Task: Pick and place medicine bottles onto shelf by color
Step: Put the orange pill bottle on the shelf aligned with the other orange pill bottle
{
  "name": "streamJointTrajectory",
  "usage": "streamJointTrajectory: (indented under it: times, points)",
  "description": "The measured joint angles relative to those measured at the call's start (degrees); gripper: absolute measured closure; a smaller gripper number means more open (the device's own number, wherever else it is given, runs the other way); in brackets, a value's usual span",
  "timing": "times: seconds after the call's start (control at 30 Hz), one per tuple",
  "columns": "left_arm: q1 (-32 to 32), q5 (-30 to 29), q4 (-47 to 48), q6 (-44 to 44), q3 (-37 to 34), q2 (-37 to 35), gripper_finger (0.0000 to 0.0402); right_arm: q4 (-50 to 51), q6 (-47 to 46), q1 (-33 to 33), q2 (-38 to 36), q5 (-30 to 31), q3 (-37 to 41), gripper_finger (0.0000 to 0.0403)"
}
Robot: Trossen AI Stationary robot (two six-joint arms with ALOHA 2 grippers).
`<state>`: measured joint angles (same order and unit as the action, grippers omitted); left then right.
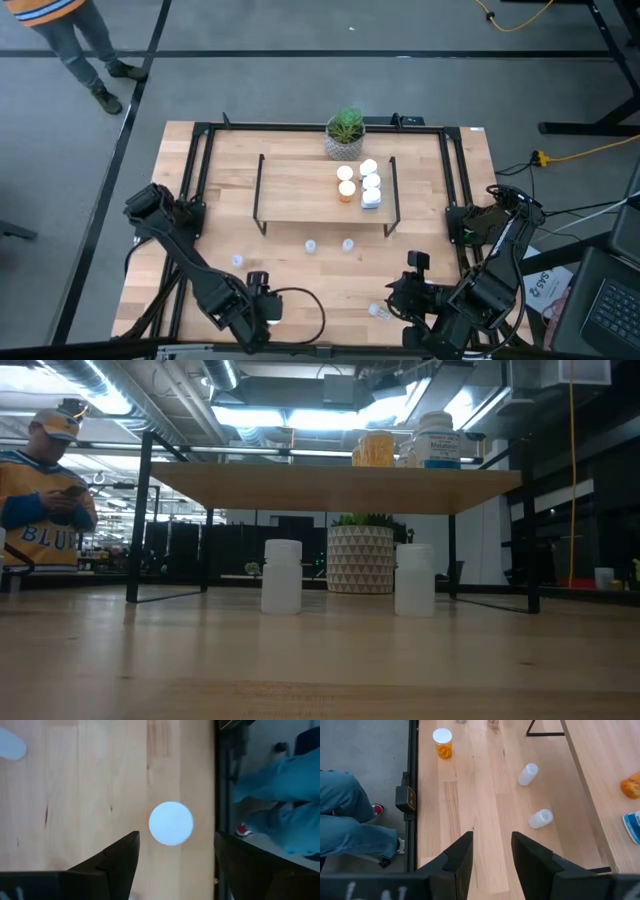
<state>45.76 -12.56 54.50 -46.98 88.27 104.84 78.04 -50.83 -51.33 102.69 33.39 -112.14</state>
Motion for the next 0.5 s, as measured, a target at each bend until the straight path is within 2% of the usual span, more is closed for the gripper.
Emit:
streamJointTrajectory:
  times: [0.5]
  points:
    - [-0.3,-0.4,-0.3,1.0,0.0,5.6,0.0150,0.0,0.0,0.0,0.0,0.0,0.0,0.0266]
